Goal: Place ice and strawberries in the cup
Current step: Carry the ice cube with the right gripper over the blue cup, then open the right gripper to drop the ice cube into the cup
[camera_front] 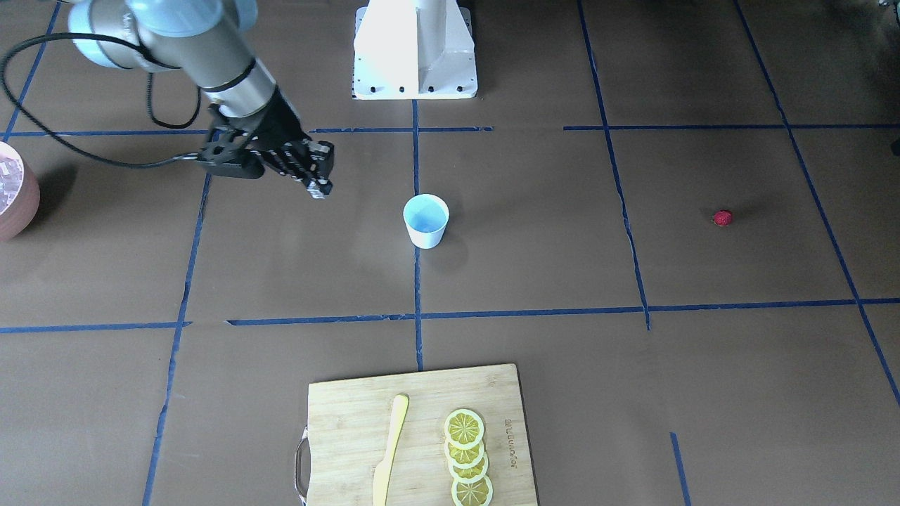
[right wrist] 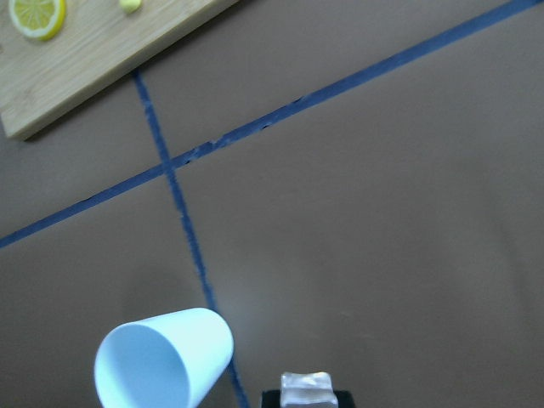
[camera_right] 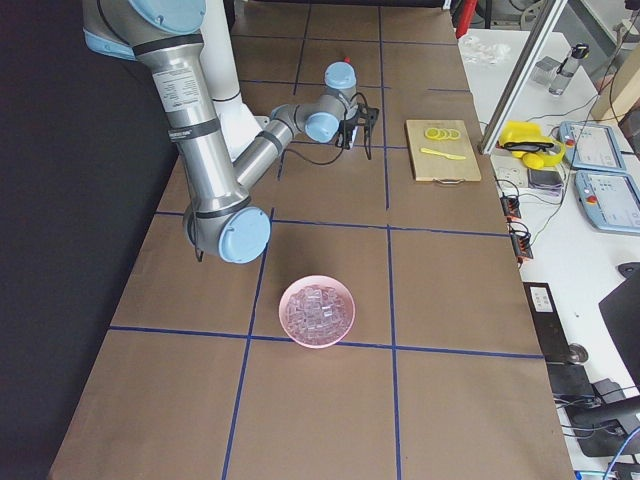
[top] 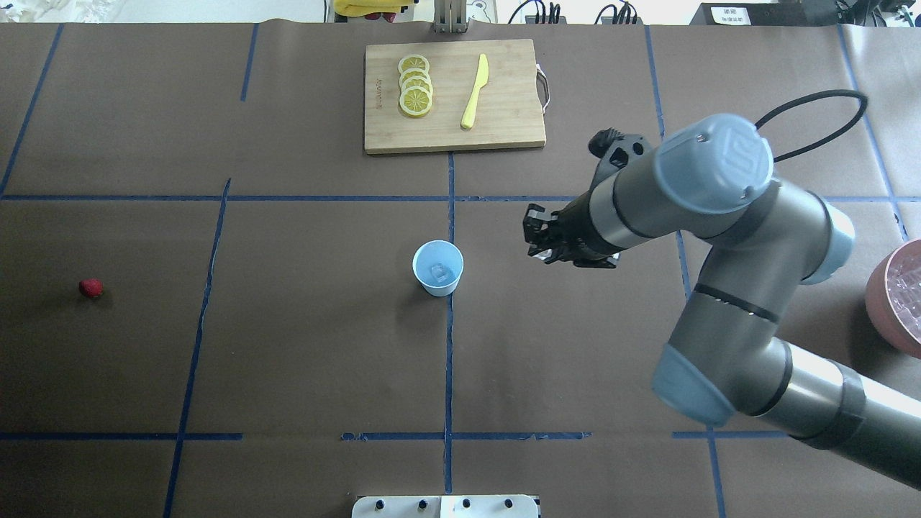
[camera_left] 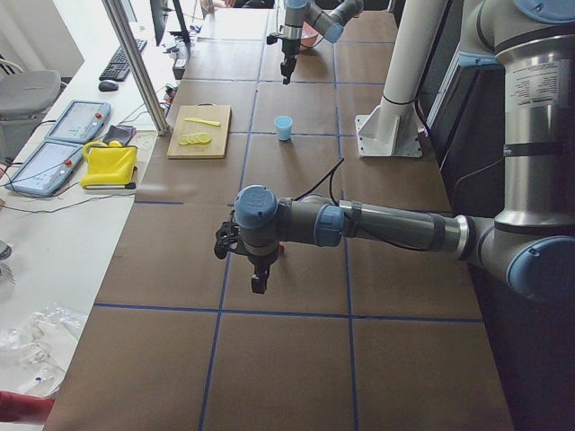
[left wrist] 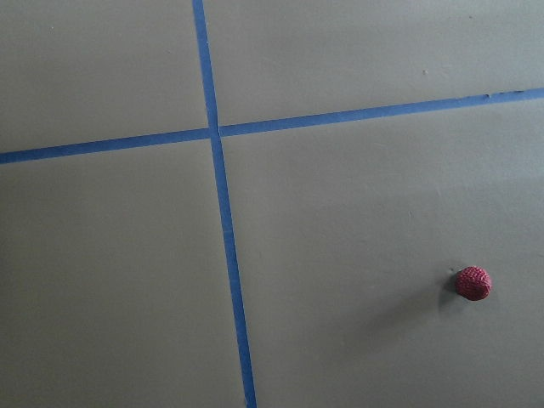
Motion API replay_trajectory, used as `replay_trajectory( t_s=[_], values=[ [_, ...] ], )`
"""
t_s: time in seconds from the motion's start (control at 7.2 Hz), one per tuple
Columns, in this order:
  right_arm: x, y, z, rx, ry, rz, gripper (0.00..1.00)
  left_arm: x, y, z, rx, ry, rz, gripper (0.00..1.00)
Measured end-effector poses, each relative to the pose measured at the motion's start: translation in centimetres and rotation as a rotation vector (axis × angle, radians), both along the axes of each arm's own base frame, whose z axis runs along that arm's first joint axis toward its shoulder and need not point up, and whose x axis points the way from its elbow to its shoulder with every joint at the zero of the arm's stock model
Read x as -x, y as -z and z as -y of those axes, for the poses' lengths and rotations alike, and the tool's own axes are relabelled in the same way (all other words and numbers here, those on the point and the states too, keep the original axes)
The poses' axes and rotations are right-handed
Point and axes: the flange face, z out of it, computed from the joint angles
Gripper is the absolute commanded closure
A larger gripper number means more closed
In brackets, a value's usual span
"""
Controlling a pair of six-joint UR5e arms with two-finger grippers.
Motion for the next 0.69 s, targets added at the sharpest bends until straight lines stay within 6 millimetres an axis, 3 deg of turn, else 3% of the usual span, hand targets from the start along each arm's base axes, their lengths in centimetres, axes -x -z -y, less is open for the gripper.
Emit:
replay_trajectory(
  t_s=[0.28, 0.42, 0.56, 0.69],
  values=[
    [5.8, 3.6, -1.1, -0.004, -0.036, 0.012, 0.95, 0.0, -0.1, 0.0, 0.001, 0.000, 0.000, 0.00],
    [7.6, 4.7, -0.9, -0.008, -0.049, 0.009, 0.85, 0.0, -0.1, 0.0, 0.003, 0.000, 0.000, 0.00],
    [9.0, 5.5, -0.5, -0.008, -0.064, 0.006, 0.37, 0.0, -0.2, -0.1, 0.004, 0.000, 0.000, 0.00],
    [9.9, 6.0, -0.2, -0.003, -0.075, 0.002, 0.23, 0.0, -0.2, 0.0, 0.004, 0.000, 0.000, 0.00]
  ],
)
